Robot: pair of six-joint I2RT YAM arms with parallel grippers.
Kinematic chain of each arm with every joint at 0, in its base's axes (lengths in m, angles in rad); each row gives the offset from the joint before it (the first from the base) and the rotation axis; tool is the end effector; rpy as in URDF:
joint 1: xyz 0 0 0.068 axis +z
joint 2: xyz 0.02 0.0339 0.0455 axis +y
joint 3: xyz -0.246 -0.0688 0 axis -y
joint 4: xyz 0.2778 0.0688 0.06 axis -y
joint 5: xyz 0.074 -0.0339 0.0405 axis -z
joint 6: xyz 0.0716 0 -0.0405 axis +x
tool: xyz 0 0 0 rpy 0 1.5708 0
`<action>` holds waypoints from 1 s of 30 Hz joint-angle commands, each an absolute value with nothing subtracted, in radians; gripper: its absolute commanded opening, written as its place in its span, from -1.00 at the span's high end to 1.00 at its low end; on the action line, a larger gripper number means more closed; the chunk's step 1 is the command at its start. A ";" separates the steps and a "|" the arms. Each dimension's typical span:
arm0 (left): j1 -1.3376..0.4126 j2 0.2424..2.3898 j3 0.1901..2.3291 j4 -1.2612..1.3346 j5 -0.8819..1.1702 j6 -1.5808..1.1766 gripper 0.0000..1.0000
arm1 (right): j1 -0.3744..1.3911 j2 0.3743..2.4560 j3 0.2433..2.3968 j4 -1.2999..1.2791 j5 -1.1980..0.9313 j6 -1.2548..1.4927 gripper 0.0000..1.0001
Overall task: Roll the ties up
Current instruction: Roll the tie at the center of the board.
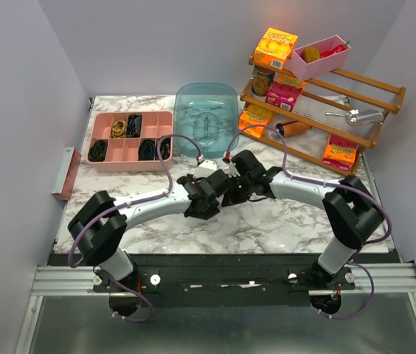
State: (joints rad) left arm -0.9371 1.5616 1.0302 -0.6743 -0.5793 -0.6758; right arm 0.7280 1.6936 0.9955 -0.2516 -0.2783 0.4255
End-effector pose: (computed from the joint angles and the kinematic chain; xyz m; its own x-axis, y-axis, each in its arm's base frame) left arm 0.2302 -0.2471 0.1454 -0.7810 0.1788 -0.5984 0.0899 0.9803 0.1756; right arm 0.2740 0.2706 0.1089 -0.8663 -0.2405 -0.4378 -0.4408 0.7803 0.4437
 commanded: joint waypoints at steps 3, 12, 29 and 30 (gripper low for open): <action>-1.006 1.699 1.141 -0.888 -0.808 -0.713 0.06 | 0.638 1.658 0.940 -0.252 -0.258 0.399 0.99; -1.114 1.916 1.311 -1.086 -0.931 -0.796 0.04 | 0.581 1.658 0.911 -0.255 -0.253 0.388 0.99; -1.177 1.864 1.244 -0.767 -0.678 -0.673 -0.42 | 0.569 1.664 0.905 -0.253 -0.262 0.387 0.99; -1.177 1.850 1.240 -0.747 -0.667 -0.672 -0.44 | 0.569 1.663 0.905 -0.255 -0.262 0.387 0.99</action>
State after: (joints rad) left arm -1.1694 1.9007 1.2613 -0.8772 -0.7662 -0.6788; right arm 0.5747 1.6810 0.9180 -0.2550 -0.2741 0.3992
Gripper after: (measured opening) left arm 0.704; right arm 0.008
